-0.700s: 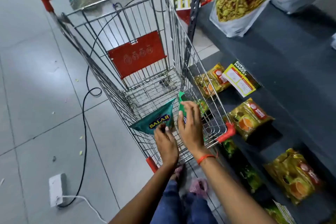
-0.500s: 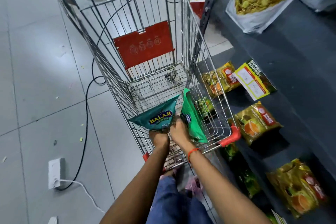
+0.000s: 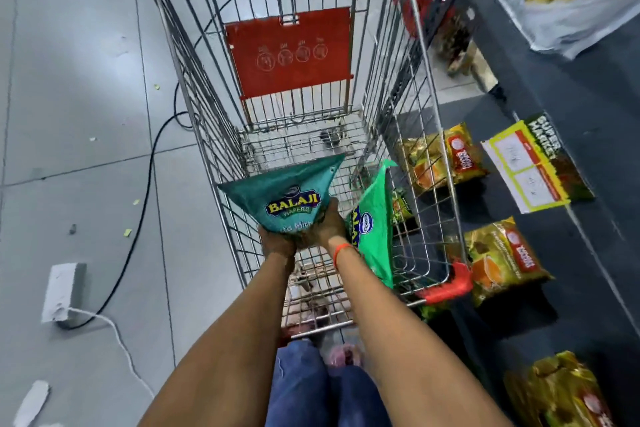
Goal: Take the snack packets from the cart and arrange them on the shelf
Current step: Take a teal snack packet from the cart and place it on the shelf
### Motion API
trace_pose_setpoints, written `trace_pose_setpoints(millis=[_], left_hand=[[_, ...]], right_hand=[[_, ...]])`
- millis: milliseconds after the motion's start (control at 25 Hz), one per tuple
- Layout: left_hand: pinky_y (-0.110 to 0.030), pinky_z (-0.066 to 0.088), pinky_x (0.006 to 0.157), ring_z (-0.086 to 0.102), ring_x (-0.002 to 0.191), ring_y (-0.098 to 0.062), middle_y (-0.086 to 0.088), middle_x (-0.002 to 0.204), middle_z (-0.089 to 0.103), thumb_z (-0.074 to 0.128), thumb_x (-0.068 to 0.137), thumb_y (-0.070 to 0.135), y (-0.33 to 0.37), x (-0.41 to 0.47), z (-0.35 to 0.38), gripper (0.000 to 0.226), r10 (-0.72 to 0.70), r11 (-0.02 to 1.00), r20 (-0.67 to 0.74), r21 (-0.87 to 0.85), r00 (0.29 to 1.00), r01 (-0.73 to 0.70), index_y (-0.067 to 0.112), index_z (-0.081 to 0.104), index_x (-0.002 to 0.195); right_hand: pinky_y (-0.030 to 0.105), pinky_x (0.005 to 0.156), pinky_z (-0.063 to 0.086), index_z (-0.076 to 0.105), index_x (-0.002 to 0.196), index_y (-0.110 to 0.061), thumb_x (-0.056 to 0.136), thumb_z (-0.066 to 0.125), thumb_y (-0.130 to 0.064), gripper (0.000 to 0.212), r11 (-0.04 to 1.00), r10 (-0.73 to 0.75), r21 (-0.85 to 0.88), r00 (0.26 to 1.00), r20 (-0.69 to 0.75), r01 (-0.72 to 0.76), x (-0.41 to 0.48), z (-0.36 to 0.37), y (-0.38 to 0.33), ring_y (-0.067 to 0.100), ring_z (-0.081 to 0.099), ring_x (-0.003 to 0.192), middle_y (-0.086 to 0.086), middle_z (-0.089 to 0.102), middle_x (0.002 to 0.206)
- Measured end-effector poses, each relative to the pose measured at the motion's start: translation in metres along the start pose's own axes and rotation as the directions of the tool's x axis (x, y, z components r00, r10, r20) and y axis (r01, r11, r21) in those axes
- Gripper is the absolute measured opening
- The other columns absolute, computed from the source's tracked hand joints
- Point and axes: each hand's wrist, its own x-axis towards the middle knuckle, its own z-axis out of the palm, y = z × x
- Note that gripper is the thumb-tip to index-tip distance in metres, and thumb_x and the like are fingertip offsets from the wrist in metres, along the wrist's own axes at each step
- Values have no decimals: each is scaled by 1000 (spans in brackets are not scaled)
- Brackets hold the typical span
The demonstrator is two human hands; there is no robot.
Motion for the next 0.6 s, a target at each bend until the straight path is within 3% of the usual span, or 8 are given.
trace_pose_setpoints(millis=[40, 80, 120, 200, 320, 440, 480, 600], left_hand=[[-42, 57, 74, 63, 86, -22, -8, 104, 67, 54, 84, 18, 42, -32, 2, 26, 64, 998, -39, 22, 997, -63, 11, 55, 109], [-43, 60, 72, 63, 92, -28, -14, 113, 65, 57, 80, 11, 55, -41, -1, 37, 81, 996, 24, 40, 996, -82, 9, 52, 116], [-37, 61, 68, 63, 96, -29, -18, 117, 63, 57, 79, 2, 32, -17, 4, 42, 113, 993, 39, 18, 993, -114, 7, 49, 120], [-29, 60, 69, 62, 102, -32, -20, 117, 62, 58, 77, -9, 73, -43, 2, 45, 170, 971, 128, 149, 977, -188, 2, 47, 120], [-31, 55, 83, 60, 101, -25, -11, 114, 58, 49, 76, -20, 153, -99, 9, 50, 248, 915, 248, 258, 936, -311, 1, 43, 121], [1, 44, 73, 52, 100, -10, -1, 114, 54, 49, 80, -20, 210, -143, 15, 51, 400, 784, 426, 300, 811, -544, 4, 45, 124], [3, 41, 75, 49, 108, -9, 1, 118, 54, 51, 81, -18, 228, -160, 17, 51, 429, 734, 491, 301, 758, -610, 7, 46, 125], [-16, 43, 95, 48, 121, -10, 0, 130, 55, 59, 82, -10, 262, -198, 40, 52, 442, 690, 659, 185, 609, -700, 12, 47, 128]], right_hand=[[32, 109, 33, 31, 129, 9, 92, 47, 1, 42, 994, -26, -107, 999, -34, 22, 13, 2, 15, 32, 41, 131, 24, 37, 145], [35, 103, 40, 30, 134, 2, 88, 53, 0, 52, 992, -63, -111, 996, -56, 56, 16, 4, 17, 32, 49, 123, 22, 45, 139], [34, 96, 44, 34, 133, -1, 84, 58, 1, 54, 998, -64, 19, 993, -96, 66, 19, 4, 16, 30, 54, 114, 22, 51, 133], [30, 85, 48, 40, 125, -5, 77, 68, 1, 56, 975, -63, 205, 990, -128, 89, 7, -1, 3, 23, 58, 104, 19, 59, 124], [26, 86, 46, 37, 125, -8, 74, 70, 2, 62, 931, -165, 299, 972, -169, 210, -24, -23, -32, 18, 56, 104, 6, 59, 116], [27, 83, 52, 40, 120, -13, 71, 69, 9, 61, 844, -306, 379, 921, -241, 380, -64, -68, -64, 7, 57, 93, -10, 58, 101], [27, 82, 53, 40, 117, -14, 70, 69, 11, 61, 813, -365, 367, 887, -283, 452, -82, -84, -74, 7, 58, 93, -11, 58, 100], [40, 88, 52, 42, 123, -3, 66, 74, 12, 67, 738, -427, 323, 781, -456, 592, -122, -139, -90, 20, 58, 103, 5, 59, 114]])
